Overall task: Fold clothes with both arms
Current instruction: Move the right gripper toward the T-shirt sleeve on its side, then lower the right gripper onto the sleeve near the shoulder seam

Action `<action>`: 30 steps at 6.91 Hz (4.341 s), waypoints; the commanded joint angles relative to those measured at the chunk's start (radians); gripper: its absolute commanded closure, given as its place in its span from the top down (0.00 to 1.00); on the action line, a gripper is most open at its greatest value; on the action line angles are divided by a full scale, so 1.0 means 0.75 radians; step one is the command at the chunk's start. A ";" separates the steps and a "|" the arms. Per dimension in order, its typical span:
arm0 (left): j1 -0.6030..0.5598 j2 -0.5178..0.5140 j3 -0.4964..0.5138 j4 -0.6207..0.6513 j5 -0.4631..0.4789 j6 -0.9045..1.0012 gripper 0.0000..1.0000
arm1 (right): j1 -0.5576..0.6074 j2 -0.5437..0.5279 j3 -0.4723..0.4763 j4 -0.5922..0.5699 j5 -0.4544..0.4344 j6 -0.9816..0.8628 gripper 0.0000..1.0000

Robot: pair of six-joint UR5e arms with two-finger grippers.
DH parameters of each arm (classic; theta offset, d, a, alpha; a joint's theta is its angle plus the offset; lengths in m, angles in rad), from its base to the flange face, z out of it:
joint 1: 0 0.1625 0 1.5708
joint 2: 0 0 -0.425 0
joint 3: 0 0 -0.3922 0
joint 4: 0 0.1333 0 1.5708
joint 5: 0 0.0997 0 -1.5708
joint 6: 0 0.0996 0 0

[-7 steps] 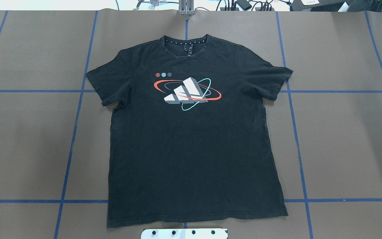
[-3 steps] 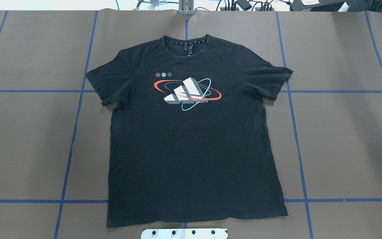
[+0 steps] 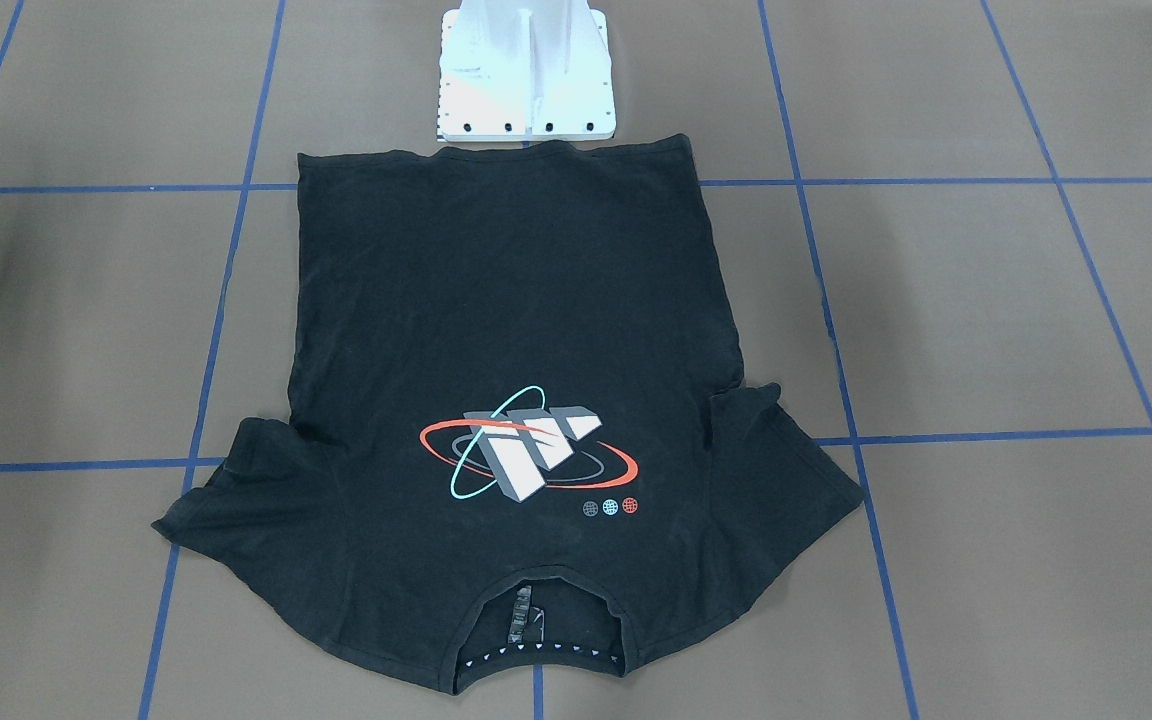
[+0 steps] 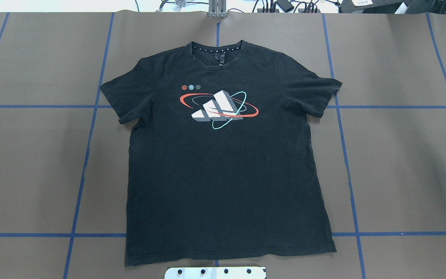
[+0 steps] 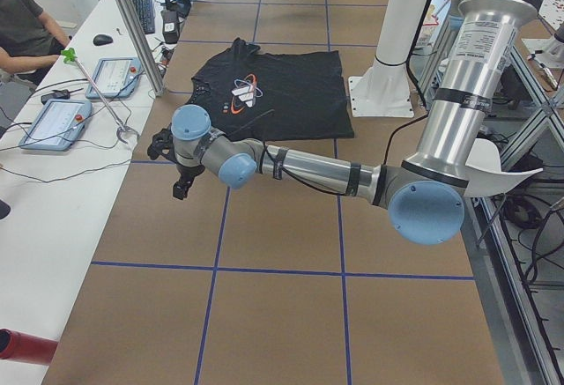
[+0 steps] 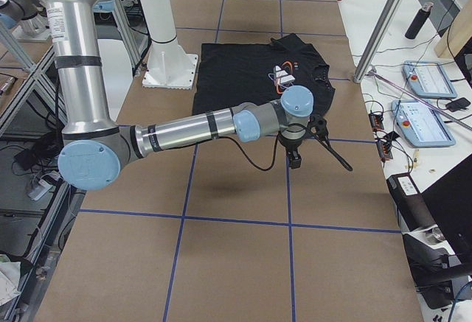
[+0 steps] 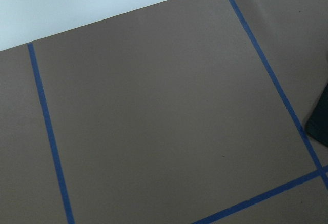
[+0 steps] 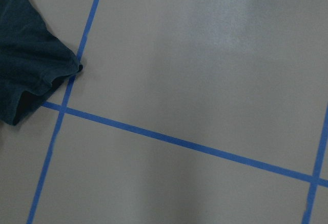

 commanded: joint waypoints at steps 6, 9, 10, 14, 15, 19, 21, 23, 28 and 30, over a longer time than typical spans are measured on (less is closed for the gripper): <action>0.251 -0.136 0.221 -0.519 0.073 -0.650 1.00 | -0.346 0.407 -0.525 0.712 -0.220 0.659 0.99; 0.271 -0.163 0.219 -0.521 0.100 -0.704 1.00 | -0.498 0.419 -0.652 0.940 -0.411 0.735 0.95; 0.271 -0.163 0.217 -0.521 0.100 -0.704 1.00 | -0.508 0.419 -0.697 0.955 -0.411 0.733 0.92; 0.271 -0.161 0.215 -0.521 0.100 -0.697 1.00 | -0.526 0.442 -0.763 0.955 -0.404 0.723 0.68; 0.269 -0.159 0.213 -0.521 0.100 -0.695 1.00 | -0.528 0.448 -0.769 0.955 -0.409 0.723 0.54; 0.269 -0.149 0.205 -0.521 0.098 -0.691 1.00 | -0.543 0.464 -0.794 0.955 -0.411 0.723 0.26; 0.269 -0.148 0.205 -0.521 0.098 -0.693 1.00 | -0.543 0.470 -0.792 0.955 -0.409 0.723 0.00; 0.269 -0.146 0.205 -0.521 0.098 -0.691 1.00 | -0.522 0.507 -0.783 0.955 -0.350 0.729 0.00; 0.267 -0.142 0.205 -0.521 0.098 -0.689 1.00 | -0.583 0.717 -0.728 0.945 -0.181 0.953 0.00; 0.267 -0.140 0.207 -0.521 0.098 -0.687 1.00 | -0.749 0.846 -0.759 0.892 -0.454 1.068 0.00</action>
